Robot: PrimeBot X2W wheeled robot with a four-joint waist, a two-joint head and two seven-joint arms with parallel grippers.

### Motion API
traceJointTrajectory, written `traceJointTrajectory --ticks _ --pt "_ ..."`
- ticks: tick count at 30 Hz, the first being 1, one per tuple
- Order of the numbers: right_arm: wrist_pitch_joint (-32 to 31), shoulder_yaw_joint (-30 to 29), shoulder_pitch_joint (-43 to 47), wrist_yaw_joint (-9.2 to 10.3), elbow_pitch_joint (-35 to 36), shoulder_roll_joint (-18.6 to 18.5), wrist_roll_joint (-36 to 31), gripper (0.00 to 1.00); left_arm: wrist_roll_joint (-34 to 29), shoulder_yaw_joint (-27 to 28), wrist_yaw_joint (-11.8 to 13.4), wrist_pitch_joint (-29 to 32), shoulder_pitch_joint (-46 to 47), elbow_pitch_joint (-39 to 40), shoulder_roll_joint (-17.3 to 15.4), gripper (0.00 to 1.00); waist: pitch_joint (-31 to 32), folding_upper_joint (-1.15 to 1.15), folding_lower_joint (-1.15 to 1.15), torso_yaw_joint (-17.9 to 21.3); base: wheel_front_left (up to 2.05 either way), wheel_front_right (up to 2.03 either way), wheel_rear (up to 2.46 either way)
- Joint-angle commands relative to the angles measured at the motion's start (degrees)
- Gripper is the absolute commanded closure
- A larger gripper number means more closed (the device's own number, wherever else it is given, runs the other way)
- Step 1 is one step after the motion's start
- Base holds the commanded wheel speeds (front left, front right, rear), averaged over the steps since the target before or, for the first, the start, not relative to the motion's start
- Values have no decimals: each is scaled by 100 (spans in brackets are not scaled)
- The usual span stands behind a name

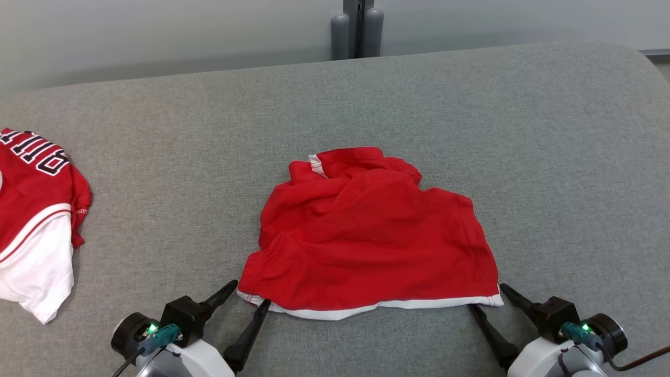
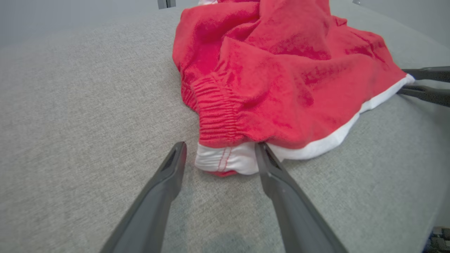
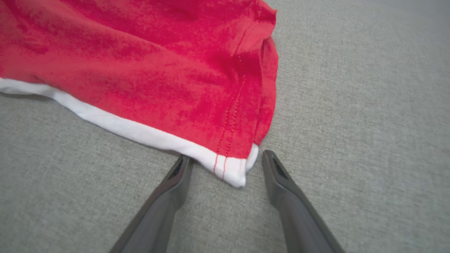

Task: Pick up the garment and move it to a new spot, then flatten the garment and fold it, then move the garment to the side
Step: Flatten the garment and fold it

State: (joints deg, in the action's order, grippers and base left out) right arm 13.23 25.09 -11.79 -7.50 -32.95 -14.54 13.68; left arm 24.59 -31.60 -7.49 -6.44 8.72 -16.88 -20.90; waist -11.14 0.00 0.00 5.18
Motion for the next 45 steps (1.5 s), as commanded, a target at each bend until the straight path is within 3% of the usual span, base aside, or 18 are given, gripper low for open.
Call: traceJointTrajectory --ticks 1,3,4,5,6,7,8,12,17,22,27,34,37,40,41,45 --pt "6 34 -43 0 -40 -29 17 3 53 -48 0 34 89 17 -62 0 -22 0 0 11 0 0 0" --pt "-9 65 -69 0 -49 -17 45 21 133 -124 0 58 145 16 -114 26 -61 0 0 31 0 0 0" --pt "-12 85 -91 0 -58 -10 58 35 164 -152 0 58 177 10 -133 45 -77 0 0 39 0 0 0" --pt "-22 107 -115 0 -68 -1 72 51 204 -188 0 58 186 4 -136 55 -90 0 0 48 0 0 0" --pt "-22 145 -132 1 -67 12 114 66 249 -252 0 81 183 -5 -135 73 -102 0 0 55 0 0 0" --pt "-14 182 -154 1 -61 14 158 95 298 -313 0 80 194 -9 -148 100 -113 0 0 60 0 0 0" --pt "-23 210 -171 1 -67 13 213 100 333 -356 0 66 222 -11 -173 100 -119 0 0 65 0 0 0" --pt "-3 402 -260 0 87 -67 534 100 515 -513 0 16 271 15 -237 100 -98 0 0 82 0 0 0" --pt "35 409 -279 0 843 -307 1339 100 1009 -446 0 92 85 512 -359 100 -15 0 0 176 0 0 0" --pt "-188 175 -131 0 2287 -953 2271 100 1456 -125 184 428 -143 1844 -639 100 29 0 0 274 0 0 0" --pt "-577 -421 1 0 3798 -1667 2812 100 1758 296 571 846 -135 3481 -930 100 -54 0 0 354 0 0 0" --pt "-1183 -1388 -595 0 5149 -2274 3255 100 2148 633 884 1906 803 4996 -1168 100 -527 0 0 417 0 0 0" --pt "-1569 -1745 -1289 0 5145 -2471 3225 100 2357 795 937 2462 1744 5011 -1146 100 -859 0 0 376 0 0 0" --pt "-2025 -1825 -2238 0 4902 -2378 3295 100 2434 934 953 2955 2971 4548 -1052 100 -1266 0 0 325 0 0 0" --pt "-2025 -1825 -2238 0 4902 -2378 3295 100 2434 934 953 2955 2971 4548 -1052 100 -1266 0 0 325 0 0 0" --pt "-2509 -1746 -3826 0 4157 -2076 3082 100 2175 908 919 3267 4745 3361 -718 100 -1850 0 0 257 0 0 0"
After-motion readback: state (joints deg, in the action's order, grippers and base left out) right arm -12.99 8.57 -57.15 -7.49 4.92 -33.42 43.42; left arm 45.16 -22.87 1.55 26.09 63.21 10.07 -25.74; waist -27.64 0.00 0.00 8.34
